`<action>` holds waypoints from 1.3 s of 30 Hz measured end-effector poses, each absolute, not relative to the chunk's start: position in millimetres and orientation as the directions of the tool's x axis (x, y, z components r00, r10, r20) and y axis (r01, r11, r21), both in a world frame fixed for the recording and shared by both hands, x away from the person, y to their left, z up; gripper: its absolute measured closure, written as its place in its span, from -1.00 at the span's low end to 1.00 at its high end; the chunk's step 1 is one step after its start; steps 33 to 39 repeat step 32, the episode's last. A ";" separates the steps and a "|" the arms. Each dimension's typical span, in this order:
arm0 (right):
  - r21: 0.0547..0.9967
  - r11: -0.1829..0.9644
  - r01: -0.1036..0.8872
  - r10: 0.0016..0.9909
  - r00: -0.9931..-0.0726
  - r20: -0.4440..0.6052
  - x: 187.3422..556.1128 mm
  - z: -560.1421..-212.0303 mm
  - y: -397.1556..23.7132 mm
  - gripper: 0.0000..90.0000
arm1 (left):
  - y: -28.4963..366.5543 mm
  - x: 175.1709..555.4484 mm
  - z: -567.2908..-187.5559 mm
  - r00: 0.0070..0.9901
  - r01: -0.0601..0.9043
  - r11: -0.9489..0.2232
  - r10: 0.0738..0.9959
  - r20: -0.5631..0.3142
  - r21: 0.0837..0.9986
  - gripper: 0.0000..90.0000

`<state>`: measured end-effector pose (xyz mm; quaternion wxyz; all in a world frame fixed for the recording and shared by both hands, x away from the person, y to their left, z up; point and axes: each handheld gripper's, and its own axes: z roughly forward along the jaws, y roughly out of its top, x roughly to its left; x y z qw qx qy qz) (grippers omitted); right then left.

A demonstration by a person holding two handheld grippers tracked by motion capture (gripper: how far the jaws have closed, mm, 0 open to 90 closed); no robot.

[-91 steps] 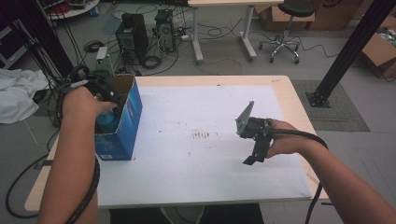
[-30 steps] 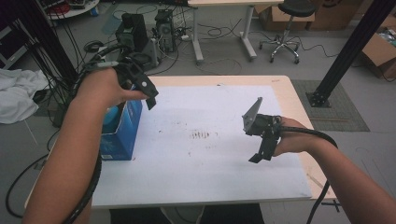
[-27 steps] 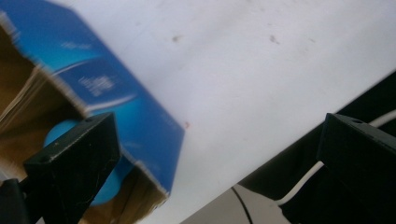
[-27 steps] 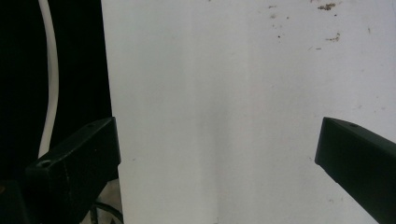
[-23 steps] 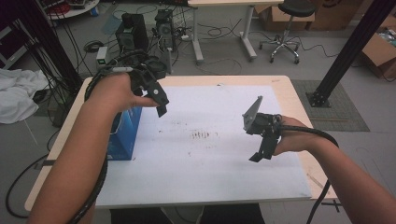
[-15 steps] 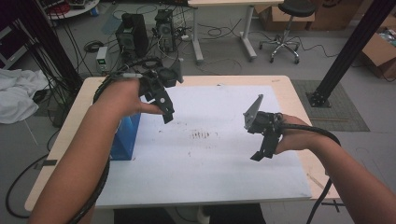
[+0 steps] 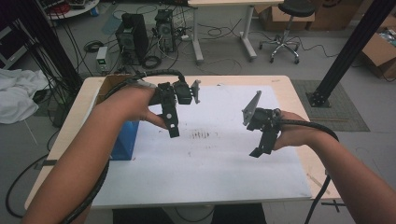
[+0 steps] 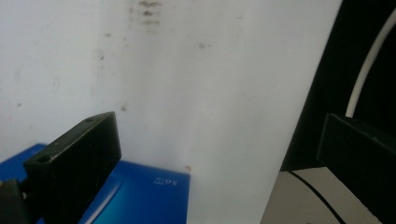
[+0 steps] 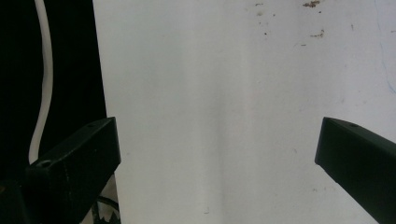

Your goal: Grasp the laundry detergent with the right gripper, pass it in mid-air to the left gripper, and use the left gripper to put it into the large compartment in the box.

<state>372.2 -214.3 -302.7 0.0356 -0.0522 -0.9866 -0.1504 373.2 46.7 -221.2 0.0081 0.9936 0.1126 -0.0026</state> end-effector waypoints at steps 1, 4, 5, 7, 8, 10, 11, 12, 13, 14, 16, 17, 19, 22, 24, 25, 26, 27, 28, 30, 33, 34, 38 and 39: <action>0.293 0.949 0.114 0.092 -0.992 0.086 372.2 -303.0 -213.9 -1.00 | 45.1 371.1 -222.3 0.978 0.208 -0.978 0.208 -0.011 0.015 -1.00; 0.293 0.950 0.112 0.090 -0.992 0.088 371.9 -303.9 -212.2 -1.00 | 41.2 364.7 -226.6 0.988 0.151 -0.988 0.151 -0.021 0.006 -1.00; 0.290 0.951 0.110 0.088 -0.992 0.088 372.3 -304.0 -211.9 -1.00 | 40.6 363.7 -227.5 0.990 0.143 -0.990 0.143 -0.020 0.001 -1.00; 0.293 0.949 0.114 0.091 -0.992 0.091 372.4 -304.1 -211.8 -1.00 | 39.6 361.9 -230.0 0.991 0.133 -0.991 0.133 -0.002 -0.018 -1.00; 0.293 0.949 0.113 0.090 -0.992 0.090 372.7 -304.2 -211.8 -1.00 | 39.5 361.8 -230.5 0.991 0.133 -0.991 0.133 -0.002 -0.022 -1.00; 0.290 0.950 0.112 0.090 -0.992 0.090 373.0 -304.1 -211.7 -1.00 | 40.0 361.3 -231.5 0.992 0.130 -0.991 0.130 0.001 -0.019 -1.00; 0.291 0.950 0.113 0.091 -0.992 0.091 372.8 -304.2 -211.6 -1.00 | 40.1 361.4 -231.5 0.992 0.126 -0.992 0.126 0.003 -0.016 -1.00; 0.289 0.950 0.115 0.093 -0.991 0.092 372.5 -304.1 -211.4 -1.00 | 40.3 361.5 -231.5 0.992 0.128 -0.992 0.128 -0.004 -0.010 -1.00; 0.292 0.950 0.113 0.091 -0.992 0.089 372.4 -304.1 -211.2 -1.00 | 40.1 361.4 -231.3 0.992 0.129 -0.992 0.129 -0.009 -0.010 -1.00; 0.293 0.949 0.113 0.091 -0.992 0.089 372.2 -304.0 -211.1 -1.00 | 39.7 361.0 -230.9 0.991 0.129 -0.992 0.130 -0.012 -0.012 -1.00; 0.294 0.949 0.109 0.087 -0.992 0.089 372.3 -303.9 -211.0 -1.00 | 38.9 360.2 -230.4 0.992 0.126 -0.992 0.126 -0.019 -0.007 -1.00; 0.293 0.950 0.109 0.087 -0.992 0.088 372.2 -303.7 -211.0 -1.00 | 38.2 359.6 -229.8 0.993 0.120 -0.993 0.120 -0.021 -0.005 -1.00; 0.291 0.950 0.113 0.091 -0.992 0.087 372.4 -303.1 -211.5 -1.00 | 37.0 358.7 -228.8 0.993 0.114 -0.993 0.114 -0.028 0.004 -1.00; 0.292 0.950 0.113 0.092 -0.992 0.087 372.9 -302.6 -212.0 -1.00 | 34.8 357.5 -228.8 0.995 0.100 -0.995 0.100 -0.028 0.010 -1.00; 0.291 0.950 0.113 0.091 -0.992 0.087 373.2 -302.3 -212.1 -1.00 | 33.7 357.1 -228.8 0.995 0.098 -0.995 0.098 -0.033 0.016 -1.00; 0.293 0.949 0.113 0.092 -0.992 0.087 373.3 -302.4 -212.1 -1.00 | 33.2 357.2 -228.9 0.995 0.094 -0.995 0.094 -0.035 0.014 -1.00; 0.292 0.950 0.114 0.093 -0.992 0.086 373.6 -302.5 -212.2 -1.00 | 32.7 356.9 -229.2 0.995 0.092 -0.996 0.091 -0.033 0.013 -1.00; 0.291 0.950 0.115 0.094 -0.992 0.087 373.7 -302.5 -212.2 -1.00 | 32.4 356.9 -229.5 0.995 0.092 -0.996 0.091 -0.035 0.012 -1.00; 0.291 0.950 0.115 0.093 -0.992 0.088 373.8 -302.6 -212.1 -1.00 | 32.0 356.9 -229.9 0.995 0.091 -0.996 0.090 -0.036 0.013 -1.00; 0.291 0.950 0.115 0.094 -0.992 0.087 373.6 -303.0 -211.7 -1.00 | 31.3 356.6 -230.6 0.995 0.087 -0.996 0.087 -0.039 0.014 -1.00; 0.289 0.951 0.112 0.090 -0.992 0.090 373.7 -303.3 -211.2 -1.00 | 30.9 356.7 -231.3 0.995 0.090 -0.996 0.089 -0.045 0.018 -1.00; 0.289 0.951 0.112 0.090 -0.992 0.090 373.7 -303.3 -211.2 -1.00 | 30.9 356.7 -231.3 0.995 0.090 -0.996 0.089 -0.045 0.018 -1.00; 0.289 0.951 0.112 0.090 -0.992 0.090 373.7 -303.3 -211.2 -1.00 | 30.9 356.7 -231.3 0.995 0.090 -0.996 0.089 -0.045 0.018 -1.00; 0.289 0.951 0.112 0.090 -0.992 0.090 373.7 -303.3 -211.2 -1.00 | 30.9 356.7 -231.3 0.995 0.090 -0.996 0.089 -0.045 0.018 -1.00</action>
